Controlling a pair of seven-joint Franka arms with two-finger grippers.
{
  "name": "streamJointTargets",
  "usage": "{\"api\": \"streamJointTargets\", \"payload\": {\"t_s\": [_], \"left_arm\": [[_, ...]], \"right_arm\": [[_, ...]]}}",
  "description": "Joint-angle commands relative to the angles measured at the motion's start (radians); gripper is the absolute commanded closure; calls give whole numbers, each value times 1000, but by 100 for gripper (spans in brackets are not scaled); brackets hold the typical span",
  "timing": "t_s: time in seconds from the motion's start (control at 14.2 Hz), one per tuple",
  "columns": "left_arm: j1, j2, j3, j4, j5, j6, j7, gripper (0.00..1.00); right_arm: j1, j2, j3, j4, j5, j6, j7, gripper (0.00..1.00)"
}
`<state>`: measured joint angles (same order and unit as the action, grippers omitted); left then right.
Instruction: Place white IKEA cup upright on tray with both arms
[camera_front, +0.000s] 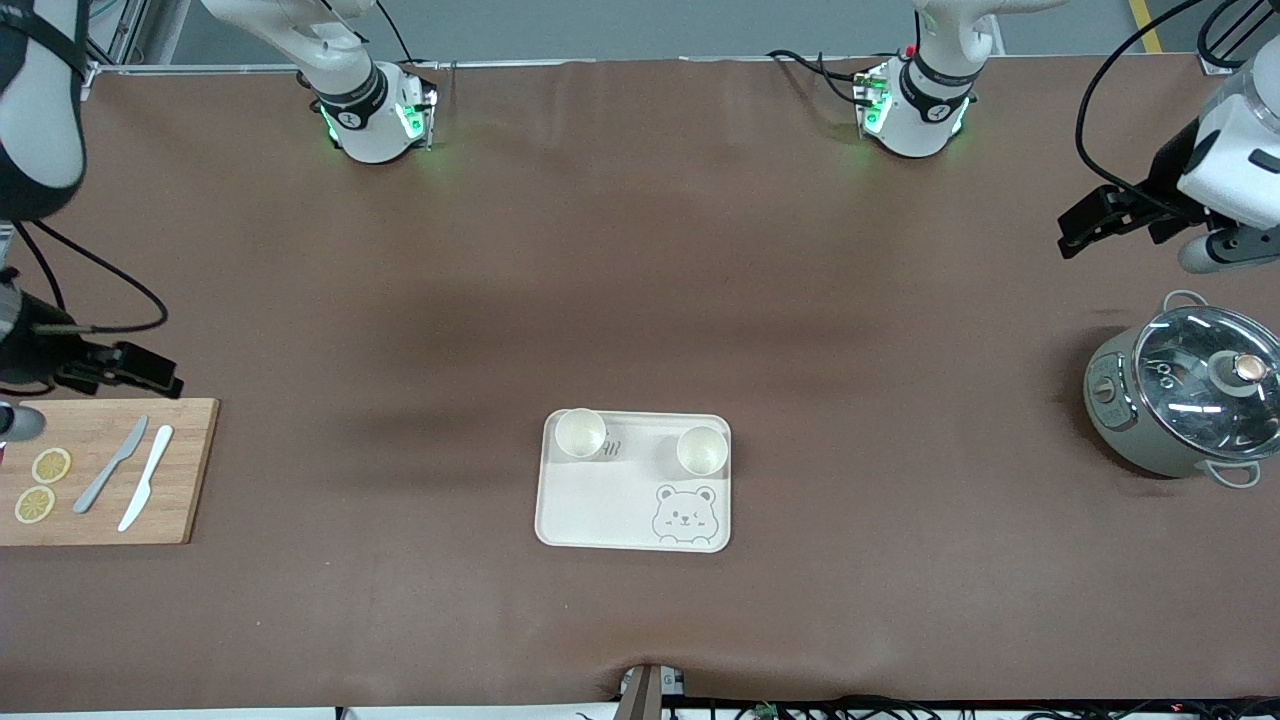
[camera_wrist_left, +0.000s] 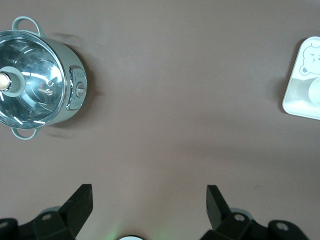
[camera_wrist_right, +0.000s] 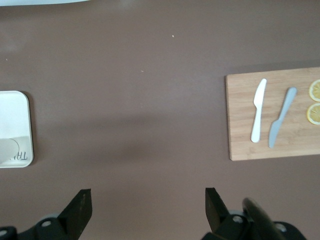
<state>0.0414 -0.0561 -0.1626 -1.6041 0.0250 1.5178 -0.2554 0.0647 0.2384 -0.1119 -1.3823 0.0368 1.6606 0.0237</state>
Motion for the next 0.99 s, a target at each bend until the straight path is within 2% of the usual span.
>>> {"api": "streamJointTargets", "payload": {"t_s": [0.0,0.14,0.28,0.42,0.71,0.92], "left_arm": [[12,-45,8,-44,-20,28,65,0],[21,-33,12,-8,-20,19,88,0],[51,-22,12,13,-22,18,91,0],[49,-19,11,15,-22,18,91,0],[48,-18,11,7,-20,12,93,0],[49,-18,9,10,-19,13,93,0]], "right_arm": [[-37,-187,20,-228,-29,18,-71,0],[-42,-284,20,-367,-28,65,-180,0],[-42,-367,23,-469,-28,96,-186,0],[-45,-361,24,-443,-29,53,-176,0],[-60,-320,20,-267,-31,15,-180,0],[-69,-318,20,-273,-31,2,-171,0]]}}
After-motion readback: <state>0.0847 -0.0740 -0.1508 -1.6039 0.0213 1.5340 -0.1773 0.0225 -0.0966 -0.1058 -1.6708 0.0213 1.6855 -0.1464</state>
